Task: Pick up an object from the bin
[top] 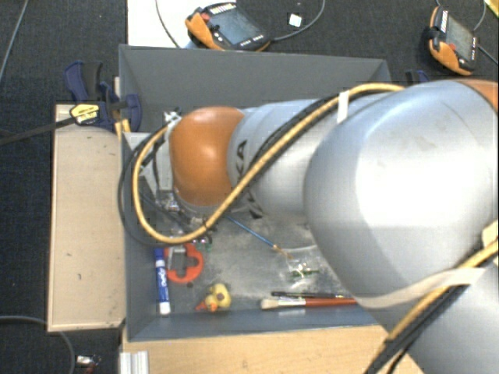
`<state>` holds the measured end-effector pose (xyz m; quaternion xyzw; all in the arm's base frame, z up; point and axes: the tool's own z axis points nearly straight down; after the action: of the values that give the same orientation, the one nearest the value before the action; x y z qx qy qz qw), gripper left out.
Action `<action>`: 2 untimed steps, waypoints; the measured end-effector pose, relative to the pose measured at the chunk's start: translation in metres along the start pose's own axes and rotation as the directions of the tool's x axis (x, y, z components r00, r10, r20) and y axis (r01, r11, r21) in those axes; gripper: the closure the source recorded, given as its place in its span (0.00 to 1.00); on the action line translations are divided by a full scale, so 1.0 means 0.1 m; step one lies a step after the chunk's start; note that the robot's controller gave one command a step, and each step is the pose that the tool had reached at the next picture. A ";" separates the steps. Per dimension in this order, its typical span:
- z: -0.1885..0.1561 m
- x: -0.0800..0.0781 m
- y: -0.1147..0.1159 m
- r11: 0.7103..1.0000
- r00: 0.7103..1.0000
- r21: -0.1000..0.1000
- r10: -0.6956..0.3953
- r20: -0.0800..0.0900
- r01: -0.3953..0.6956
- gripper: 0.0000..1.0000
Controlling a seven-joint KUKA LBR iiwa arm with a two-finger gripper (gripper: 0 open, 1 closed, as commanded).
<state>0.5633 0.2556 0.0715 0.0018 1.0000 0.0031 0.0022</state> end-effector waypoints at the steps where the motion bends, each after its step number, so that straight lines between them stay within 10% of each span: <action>1: -0.30 -0.15 -0.20 0.995 0.995 0.002 -0.097 0.011 0.097 0.00; 2: 0.00 0.02 -0.40 0.999 0.999 0.001 -0.044 0.002 0.044 1.00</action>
Offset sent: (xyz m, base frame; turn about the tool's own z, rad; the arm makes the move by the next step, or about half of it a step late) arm -0.0024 -0.0403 -0.0015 -0.0438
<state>0.5617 0.2154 0.0708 -0.0201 0.9998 0.0025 0.0032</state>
